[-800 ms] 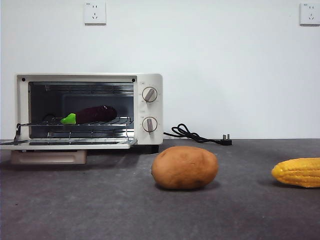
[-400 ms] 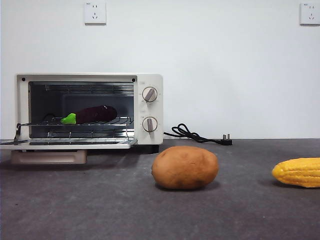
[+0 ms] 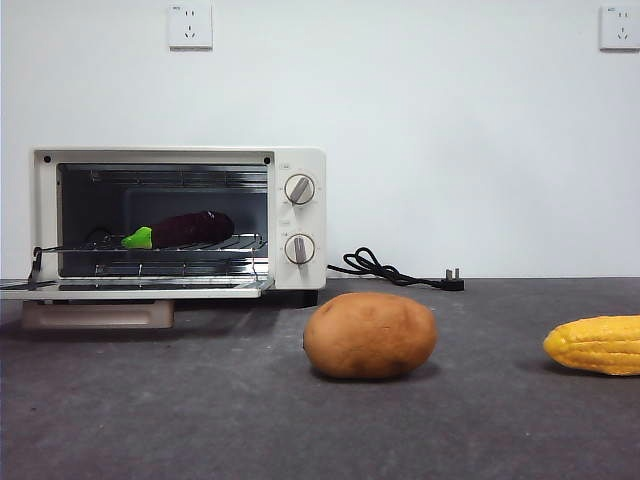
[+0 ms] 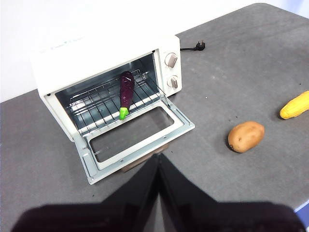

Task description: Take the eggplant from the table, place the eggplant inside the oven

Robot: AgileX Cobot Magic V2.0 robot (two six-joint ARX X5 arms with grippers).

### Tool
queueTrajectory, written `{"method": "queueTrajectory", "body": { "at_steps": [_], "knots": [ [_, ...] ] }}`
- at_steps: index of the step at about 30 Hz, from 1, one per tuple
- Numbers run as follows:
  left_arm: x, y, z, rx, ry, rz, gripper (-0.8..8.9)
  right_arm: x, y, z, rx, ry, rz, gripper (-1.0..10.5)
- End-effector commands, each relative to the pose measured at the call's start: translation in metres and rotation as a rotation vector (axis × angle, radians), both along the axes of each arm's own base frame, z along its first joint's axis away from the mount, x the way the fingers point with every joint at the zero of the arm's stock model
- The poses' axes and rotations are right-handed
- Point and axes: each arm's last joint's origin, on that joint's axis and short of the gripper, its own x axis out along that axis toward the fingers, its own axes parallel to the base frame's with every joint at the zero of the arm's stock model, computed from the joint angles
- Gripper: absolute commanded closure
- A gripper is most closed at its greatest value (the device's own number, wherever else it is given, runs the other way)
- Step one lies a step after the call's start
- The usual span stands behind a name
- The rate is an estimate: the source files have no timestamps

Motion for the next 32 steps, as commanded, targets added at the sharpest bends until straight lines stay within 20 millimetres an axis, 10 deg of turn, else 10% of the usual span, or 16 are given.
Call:
{"method": "queueTrajectory", "body": {
  "at_steps": [1, 13, 16, 19, 32],
  "knots": [
    [0.002, -0.001, 0.000, 0.005, -0.011, -0.005, 8.19, -0.014, -0.013, -0.012, -0.047, 0.048, 0.005, 7.0],
    [0.004, -0.001, 0.000, -0.019, 0.000, 0.007, 8.19, -0.063, -0.058, -0.058, -0.042, 0.201, 0.058, 7.0],
    [0.004, -0.002, 0.000, -0.025, 0.004, 0.010, 8.19, -0.069, -0.062, -0.062, -0.026, 0.216, 0.099, 7.1],
    [0.006, -0.002, 0.001, -0.043, 0.010, 0.018, 8.19, -0.074, -0.064, -0.062, 0.005, 0.242, 0.199, 9.7],
    [0.024, -0.010, 0.002, -0.042, 0.050, 0.027, 8.19, -0.078, -0.062, -0.062, 0.035, 0.273, 0.327, 9.6]
  ]
}}
